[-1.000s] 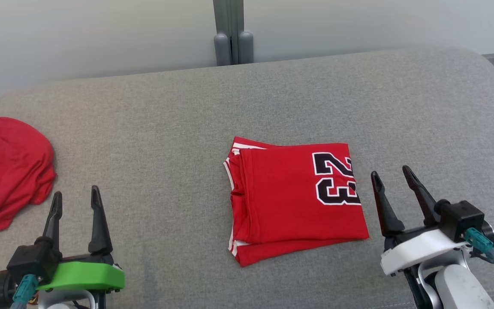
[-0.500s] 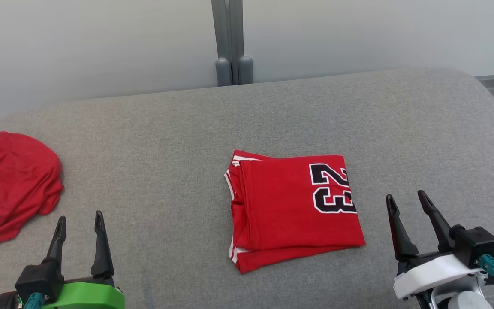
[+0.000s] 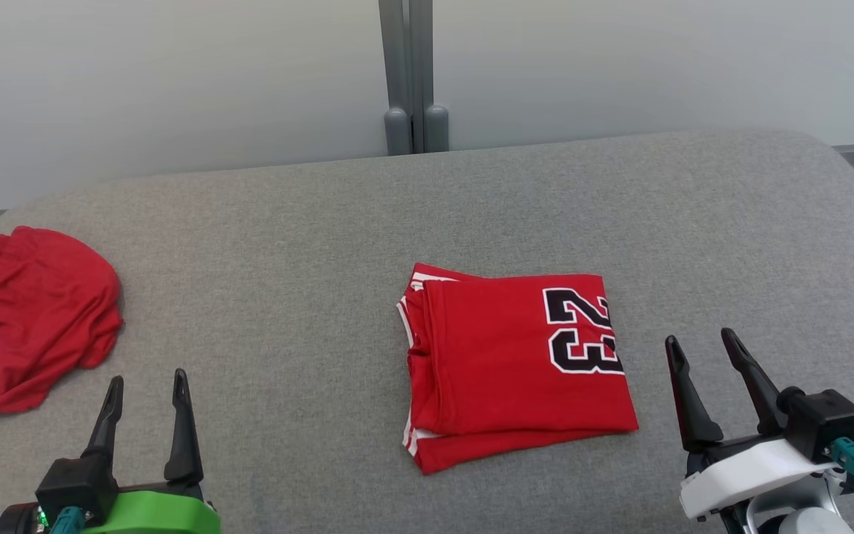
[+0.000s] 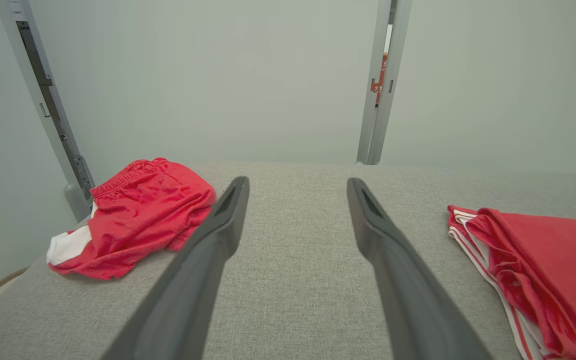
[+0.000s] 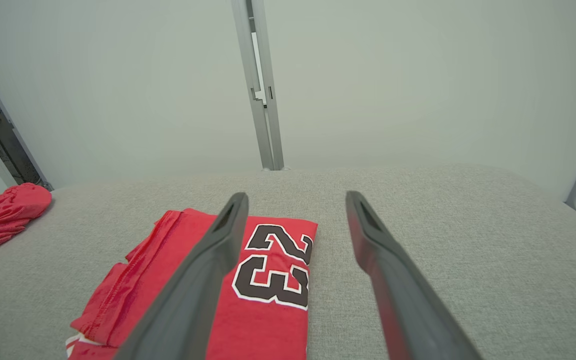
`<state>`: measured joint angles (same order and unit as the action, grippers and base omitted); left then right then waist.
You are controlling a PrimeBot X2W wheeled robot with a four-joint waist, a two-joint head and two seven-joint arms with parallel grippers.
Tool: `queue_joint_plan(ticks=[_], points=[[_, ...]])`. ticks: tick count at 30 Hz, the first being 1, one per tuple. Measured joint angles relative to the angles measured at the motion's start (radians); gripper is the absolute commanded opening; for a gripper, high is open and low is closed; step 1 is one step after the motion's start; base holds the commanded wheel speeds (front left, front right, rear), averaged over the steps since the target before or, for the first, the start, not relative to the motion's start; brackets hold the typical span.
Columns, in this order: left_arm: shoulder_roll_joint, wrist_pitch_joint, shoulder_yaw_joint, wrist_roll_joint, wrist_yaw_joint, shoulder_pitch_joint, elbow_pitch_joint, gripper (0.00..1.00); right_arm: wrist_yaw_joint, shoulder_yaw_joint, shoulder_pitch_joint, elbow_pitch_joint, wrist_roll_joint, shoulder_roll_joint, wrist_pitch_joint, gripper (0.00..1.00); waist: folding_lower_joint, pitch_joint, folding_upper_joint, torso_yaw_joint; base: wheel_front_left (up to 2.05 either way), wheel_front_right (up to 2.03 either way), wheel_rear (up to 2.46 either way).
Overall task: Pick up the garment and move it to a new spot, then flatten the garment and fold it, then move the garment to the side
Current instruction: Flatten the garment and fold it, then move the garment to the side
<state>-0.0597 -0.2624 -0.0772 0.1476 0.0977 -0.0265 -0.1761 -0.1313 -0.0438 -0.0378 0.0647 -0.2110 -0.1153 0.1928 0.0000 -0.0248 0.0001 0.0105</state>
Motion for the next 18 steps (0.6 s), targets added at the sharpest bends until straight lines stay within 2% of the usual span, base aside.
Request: queue_joint_plan(ticks=[18], points=[[-0.015, 0.028, 0.013, 0.01, -0.011, -0.004, 0.031, 1.0, 0.0, 0.016, -0.02, -0.028, 0.02, 0.009, -0.03, 1.0, 0.0, 0.008, 0.0, 0.001, 0.0, 0.0, 0.0]])
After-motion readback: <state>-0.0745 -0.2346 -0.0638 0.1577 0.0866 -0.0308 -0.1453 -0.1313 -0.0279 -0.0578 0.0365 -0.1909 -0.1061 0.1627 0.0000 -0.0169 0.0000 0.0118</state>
